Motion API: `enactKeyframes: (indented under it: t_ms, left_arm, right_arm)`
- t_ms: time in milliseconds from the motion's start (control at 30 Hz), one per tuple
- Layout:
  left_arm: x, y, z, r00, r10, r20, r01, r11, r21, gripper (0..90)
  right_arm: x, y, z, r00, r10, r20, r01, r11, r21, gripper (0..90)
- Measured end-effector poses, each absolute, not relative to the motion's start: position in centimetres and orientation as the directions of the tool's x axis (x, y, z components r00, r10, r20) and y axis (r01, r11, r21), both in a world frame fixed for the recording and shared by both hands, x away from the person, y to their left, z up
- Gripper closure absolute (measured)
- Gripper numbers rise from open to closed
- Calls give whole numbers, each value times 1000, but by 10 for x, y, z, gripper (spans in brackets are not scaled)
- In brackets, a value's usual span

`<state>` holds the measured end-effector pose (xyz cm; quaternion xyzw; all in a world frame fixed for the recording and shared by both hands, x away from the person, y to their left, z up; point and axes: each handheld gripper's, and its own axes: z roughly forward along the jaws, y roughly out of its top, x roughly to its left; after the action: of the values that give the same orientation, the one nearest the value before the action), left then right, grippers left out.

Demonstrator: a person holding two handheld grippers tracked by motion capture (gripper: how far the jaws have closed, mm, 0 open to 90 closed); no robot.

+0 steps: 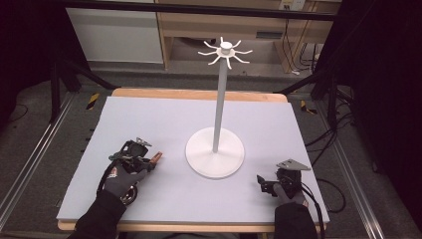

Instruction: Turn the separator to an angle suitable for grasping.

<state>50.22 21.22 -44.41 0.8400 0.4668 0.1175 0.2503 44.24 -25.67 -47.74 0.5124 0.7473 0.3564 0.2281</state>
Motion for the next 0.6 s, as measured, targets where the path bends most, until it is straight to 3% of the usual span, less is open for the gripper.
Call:
enactKeyframes:
  t_ms: [600]
  left_arm:
    - [480, 227, -404, 538, 841, -60, 654, -372, 658, 676]
  right_arm:
    - [442, -257, -477, -370, 929, 25, 605, 220, 765, 47]
